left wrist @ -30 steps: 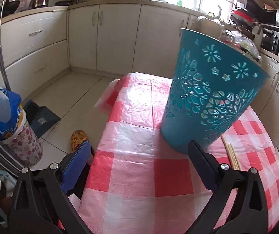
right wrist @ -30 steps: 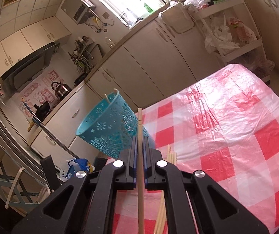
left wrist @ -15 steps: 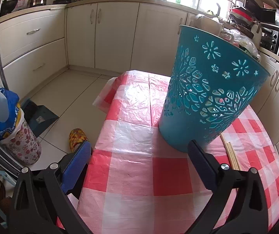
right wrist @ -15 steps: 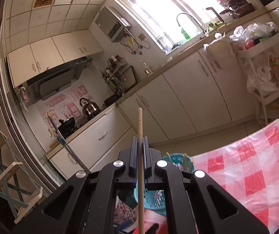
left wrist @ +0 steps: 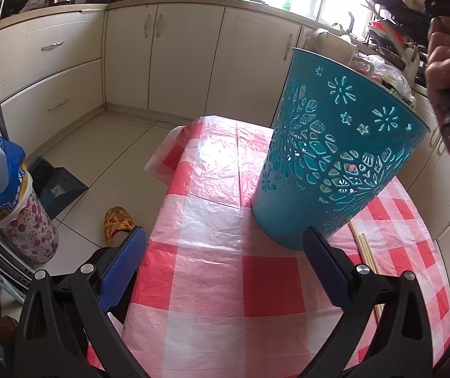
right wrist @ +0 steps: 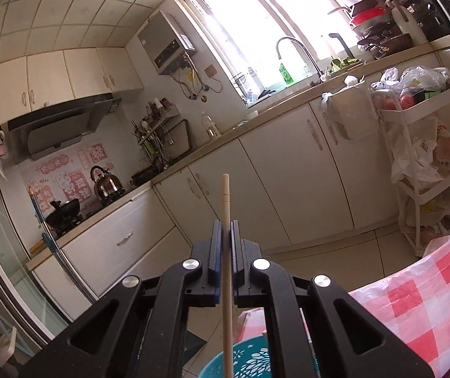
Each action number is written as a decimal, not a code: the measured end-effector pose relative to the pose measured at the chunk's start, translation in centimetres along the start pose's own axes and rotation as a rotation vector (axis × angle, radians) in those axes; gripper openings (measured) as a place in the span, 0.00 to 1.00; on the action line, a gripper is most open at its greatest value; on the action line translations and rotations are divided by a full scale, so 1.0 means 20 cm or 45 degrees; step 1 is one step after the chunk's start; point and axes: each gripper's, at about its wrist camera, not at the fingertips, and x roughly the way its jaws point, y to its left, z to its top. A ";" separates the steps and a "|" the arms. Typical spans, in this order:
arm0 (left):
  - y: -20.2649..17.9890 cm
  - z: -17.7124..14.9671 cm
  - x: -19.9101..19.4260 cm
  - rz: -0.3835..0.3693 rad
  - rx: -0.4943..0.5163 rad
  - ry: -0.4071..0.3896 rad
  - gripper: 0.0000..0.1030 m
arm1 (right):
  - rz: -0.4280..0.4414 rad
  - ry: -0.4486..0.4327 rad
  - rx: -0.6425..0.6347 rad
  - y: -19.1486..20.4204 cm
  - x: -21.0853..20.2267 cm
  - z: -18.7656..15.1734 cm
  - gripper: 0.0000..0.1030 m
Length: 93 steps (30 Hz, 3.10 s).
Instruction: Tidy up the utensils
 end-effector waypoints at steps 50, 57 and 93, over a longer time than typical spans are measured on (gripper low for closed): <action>-0.18 -0.08 -0.09 -0.119 0.051 0.006 0.93 | -0.471 0.794 -0.168 -0.71 -0.51 -0.92 0.11; -0.48 -0.12 0.05 -0.101 0.142 0.209 0.77 | -0.425 0.761 -0.001 -0.82 -0.58 -0.87 0.11; -0.48 -0.26 -0.11 -0.047 0.395 0.441 0.13 | -0.393 0.796 -0.080 -0.75 -0.55 -0.89 0.12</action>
